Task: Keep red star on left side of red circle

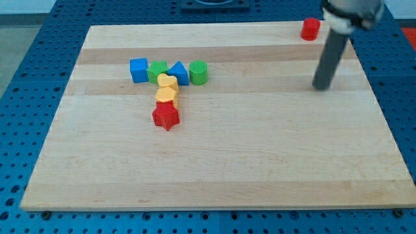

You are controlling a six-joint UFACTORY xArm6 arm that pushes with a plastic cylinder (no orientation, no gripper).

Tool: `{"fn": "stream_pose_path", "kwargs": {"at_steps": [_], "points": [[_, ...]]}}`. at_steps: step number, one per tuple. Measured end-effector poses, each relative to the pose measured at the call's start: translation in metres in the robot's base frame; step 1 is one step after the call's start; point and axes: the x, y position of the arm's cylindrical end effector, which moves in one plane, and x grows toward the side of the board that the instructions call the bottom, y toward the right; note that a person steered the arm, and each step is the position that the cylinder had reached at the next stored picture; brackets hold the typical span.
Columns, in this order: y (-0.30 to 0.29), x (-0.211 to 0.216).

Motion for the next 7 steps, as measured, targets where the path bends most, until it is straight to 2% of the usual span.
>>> {"fn": "stream_pose_path", "kwargs": {"at_steps": [1,2,3,4,5,6,7], "points": [[-0.029,0.102],[-0.062,0.177],[-0.117,0.177],[-0.201,0.156],[-0.285,0.113],[-0.332,0.074],[-0.349,0.050]]}}
